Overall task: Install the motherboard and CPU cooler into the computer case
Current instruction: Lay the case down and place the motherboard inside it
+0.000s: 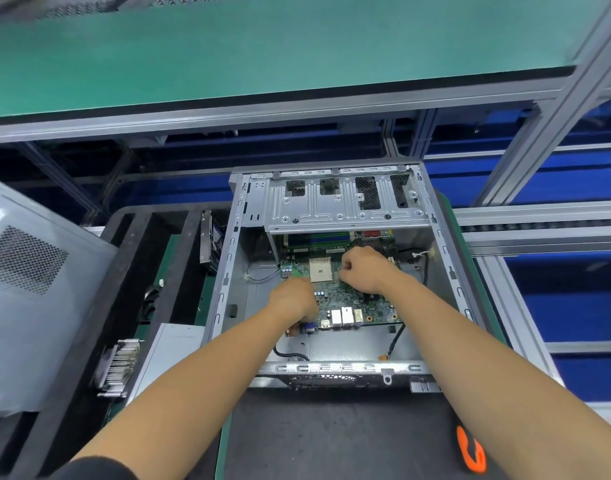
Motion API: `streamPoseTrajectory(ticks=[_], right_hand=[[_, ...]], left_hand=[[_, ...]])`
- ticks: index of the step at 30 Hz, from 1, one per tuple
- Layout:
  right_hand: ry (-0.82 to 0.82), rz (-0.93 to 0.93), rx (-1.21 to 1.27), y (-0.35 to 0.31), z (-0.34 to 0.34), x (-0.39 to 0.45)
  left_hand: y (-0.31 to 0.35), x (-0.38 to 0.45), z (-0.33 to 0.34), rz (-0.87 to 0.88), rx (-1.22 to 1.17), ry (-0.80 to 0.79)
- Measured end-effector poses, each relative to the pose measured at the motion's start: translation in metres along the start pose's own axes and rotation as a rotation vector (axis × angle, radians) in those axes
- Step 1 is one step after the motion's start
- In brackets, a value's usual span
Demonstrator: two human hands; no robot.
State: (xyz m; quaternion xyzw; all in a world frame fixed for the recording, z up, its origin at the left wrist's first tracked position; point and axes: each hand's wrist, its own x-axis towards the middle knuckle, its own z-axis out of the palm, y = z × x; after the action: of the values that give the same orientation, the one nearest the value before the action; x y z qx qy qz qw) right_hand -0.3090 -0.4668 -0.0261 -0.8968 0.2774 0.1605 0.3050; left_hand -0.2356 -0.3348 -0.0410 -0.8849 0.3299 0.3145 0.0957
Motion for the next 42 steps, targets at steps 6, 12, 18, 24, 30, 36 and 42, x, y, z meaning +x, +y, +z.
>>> streamPoseTrajectory(ticks=[6,12,18,24,30,36,42], right_hand=[[0.007,-0.005,0.001,0.0010,0.0005,0.0007],[0.015,-0.021,-0.012,0.0018,0.0004,0.0005],[0.014,-0.036,0.010,0.0016,0.0004,0.0005],[0.021,-0.046,0.014,0.0029,0.0024,0.0009],[0.030,-0.066,0.030,0.0028,0.0036,0.0014],[0.022,-0.048,0.030,0.0035,0.0037,0.0018],[0.027,-0.060,0.015,0.0042,0.0056,0.0031]], left_hand=[[-0.0045,-0.0012,-0.0038,-0.035,-0.037,-0.050],[-0.0073,-0.0024,-0.0033,-0.052,-0.174,-0.101],[-0.0072,-0.0030,-0.0043,-0.063,-0.209,-0.105],[-0.0035,-0.0037,-0.0035,-0.092,-0.186,-0.097],[-0.0012,-0.0037,0.0015,-0.099,-0.195,-0.094],[-0.0037,-0.0047,-0.0009,-0.101,-0.146,-0.086],[-0.0095,-0.0007,0.0004,-0.110,-0.231,-0.102]])
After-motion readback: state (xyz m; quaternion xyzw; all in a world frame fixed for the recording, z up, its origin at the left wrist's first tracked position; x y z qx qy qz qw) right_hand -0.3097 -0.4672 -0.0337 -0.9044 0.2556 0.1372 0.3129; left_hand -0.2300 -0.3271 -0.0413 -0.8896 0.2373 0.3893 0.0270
